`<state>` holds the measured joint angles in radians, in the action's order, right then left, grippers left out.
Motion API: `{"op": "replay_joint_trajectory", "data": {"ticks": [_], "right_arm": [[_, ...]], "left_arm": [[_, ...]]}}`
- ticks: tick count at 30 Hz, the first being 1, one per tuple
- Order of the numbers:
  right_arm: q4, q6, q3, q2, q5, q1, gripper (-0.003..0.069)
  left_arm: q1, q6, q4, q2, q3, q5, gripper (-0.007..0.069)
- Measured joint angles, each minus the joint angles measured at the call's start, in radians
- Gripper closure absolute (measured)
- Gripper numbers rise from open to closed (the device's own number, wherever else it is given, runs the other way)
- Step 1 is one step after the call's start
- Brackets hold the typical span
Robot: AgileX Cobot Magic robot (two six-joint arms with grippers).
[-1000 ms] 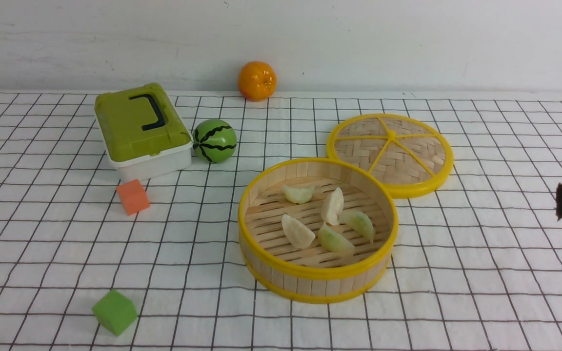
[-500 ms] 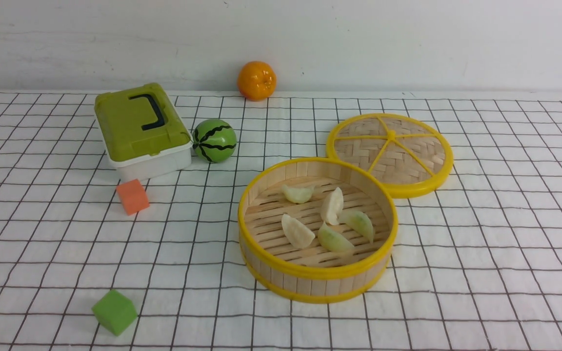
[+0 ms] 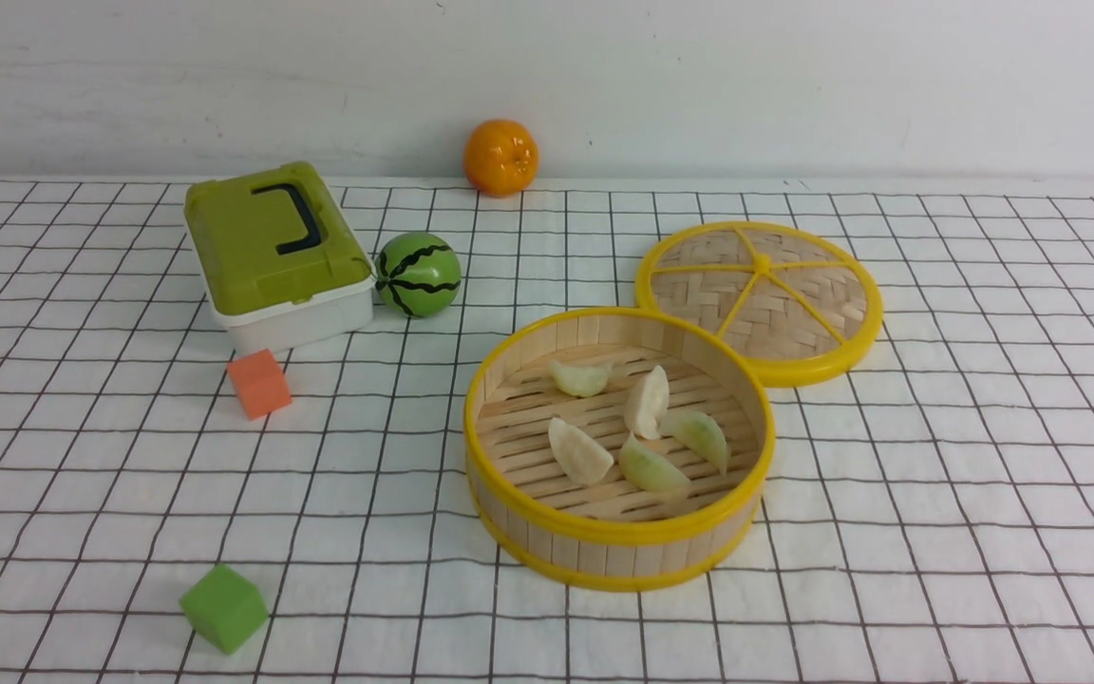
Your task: Put the dumplings into the steamer on the table with the white tablecloth.
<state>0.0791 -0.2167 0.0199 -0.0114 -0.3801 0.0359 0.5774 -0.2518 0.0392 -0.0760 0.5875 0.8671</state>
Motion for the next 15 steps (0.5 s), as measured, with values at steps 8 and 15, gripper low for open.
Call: {"op": "replay_joint_trajectory", "data": {"ticks": [8,15], "right_arm": [[-0.021,0.043,-0.001,0.000,-0.003,0.000,0.0683],[-0.048,0.043,-0.001,0.000,-0.003,0.000,0.0683]], "left_arm": [[0.000,0.000,0.000,0.000,0.000,0.000,0.0447],[0.000,0.000,0.000,0.000,0.000,0.000,0.0440]]}}
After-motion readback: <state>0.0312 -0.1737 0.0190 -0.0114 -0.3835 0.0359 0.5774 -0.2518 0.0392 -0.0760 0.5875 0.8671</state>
